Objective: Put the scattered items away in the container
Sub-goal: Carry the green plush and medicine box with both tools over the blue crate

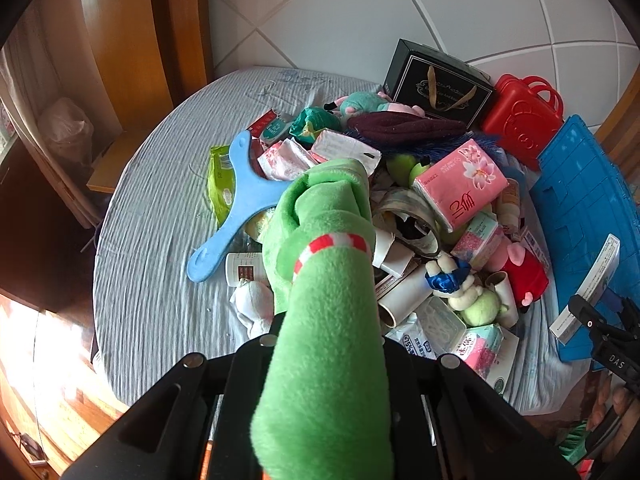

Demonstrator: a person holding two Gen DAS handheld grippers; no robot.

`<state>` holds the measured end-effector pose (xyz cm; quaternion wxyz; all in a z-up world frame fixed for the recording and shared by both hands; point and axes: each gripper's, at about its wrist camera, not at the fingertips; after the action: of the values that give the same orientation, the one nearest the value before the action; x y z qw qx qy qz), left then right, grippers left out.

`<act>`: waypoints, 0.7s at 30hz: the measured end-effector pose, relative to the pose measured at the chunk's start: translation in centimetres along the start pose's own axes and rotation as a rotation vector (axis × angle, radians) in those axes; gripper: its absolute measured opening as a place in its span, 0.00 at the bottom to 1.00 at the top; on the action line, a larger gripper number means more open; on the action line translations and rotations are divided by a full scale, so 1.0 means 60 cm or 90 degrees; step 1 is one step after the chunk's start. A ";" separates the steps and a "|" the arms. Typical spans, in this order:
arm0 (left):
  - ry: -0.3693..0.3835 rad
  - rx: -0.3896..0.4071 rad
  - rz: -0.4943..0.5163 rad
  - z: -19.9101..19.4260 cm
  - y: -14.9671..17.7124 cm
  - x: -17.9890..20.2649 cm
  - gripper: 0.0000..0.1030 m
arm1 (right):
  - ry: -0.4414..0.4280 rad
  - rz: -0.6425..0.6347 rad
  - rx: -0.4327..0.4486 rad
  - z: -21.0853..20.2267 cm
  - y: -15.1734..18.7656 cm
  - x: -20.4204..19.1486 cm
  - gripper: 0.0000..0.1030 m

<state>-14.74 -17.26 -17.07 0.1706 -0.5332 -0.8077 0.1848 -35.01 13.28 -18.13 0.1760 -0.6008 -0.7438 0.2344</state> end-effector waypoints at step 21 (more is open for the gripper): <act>-0.031 0.082 0.025 -0.104 -0.035 0.192 0.11 | -0.084 0.002 0.079 -0.159 -0.037 0.155 0.86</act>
<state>-17.74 -6.64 -9.70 0.1810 -0.5321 -0.7876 0.2526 -33.61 23.32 -9.18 0.1634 -0.5729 -0.7369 0.3196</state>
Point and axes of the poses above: each gripper's, at about its wrist camera, not at the fingertips, and z roughly the way its jaws point, x to its right, y to its underside, and after that the axes turned 7 degrees about z, right-handed
